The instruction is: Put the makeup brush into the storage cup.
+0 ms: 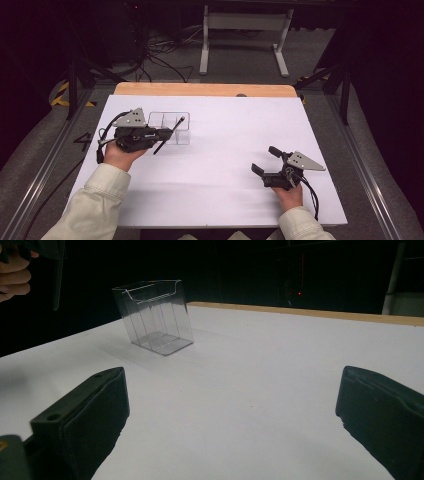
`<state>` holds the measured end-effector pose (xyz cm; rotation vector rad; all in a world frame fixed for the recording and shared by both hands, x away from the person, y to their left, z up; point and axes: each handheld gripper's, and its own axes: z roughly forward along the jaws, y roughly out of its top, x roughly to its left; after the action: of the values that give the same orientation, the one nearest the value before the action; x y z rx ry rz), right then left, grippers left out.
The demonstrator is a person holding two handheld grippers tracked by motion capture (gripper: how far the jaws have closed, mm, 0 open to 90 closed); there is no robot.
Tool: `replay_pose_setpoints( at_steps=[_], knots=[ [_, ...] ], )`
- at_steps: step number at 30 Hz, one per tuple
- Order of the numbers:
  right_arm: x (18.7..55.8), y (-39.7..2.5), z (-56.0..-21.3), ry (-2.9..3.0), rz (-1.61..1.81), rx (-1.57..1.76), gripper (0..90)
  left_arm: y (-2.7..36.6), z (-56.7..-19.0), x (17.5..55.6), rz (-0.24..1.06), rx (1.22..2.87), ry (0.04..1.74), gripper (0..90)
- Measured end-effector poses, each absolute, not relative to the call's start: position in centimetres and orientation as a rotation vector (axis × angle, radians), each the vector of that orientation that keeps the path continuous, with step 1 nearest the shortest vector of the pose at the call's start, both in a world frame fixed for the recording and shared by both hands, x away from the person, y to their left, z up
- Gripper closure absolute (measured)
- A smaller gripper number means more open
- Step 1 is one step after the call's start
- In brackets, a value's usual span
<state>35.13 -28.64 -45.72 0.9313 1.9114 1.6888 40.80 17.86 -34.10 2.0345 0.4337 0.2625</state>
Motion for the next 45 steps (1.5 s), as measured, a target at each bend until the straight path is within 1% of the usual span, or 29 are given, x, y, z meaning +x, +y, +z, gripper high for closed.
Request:
replay_pose_setpoints(
  at_steps=[7,16,36,45],
  knots=[
    [35.1,-28.6,-45.7,1.911,1.69,0.931,1.2,18.5,-34.1,41.1,0.264,1.919,0.462,83.3],
    [35.1,-28.6,-45.7,1.912,1.69,0.931,1.2,18.8,-34.0,41.4,0.274,1.82,0.479,83.3],
    [35.1,-28.6,-45.7,1.915,1.692,0.929,1.1,18.5,-34.5,42.6,0.325,1.708,0.537,83.4],
    [35.1,-28.6,-45.7,1.916,1.694,0.928,1.1,18.4,-34.9,43.6,0.342,1.645,0.601,83.3]
  ],
)
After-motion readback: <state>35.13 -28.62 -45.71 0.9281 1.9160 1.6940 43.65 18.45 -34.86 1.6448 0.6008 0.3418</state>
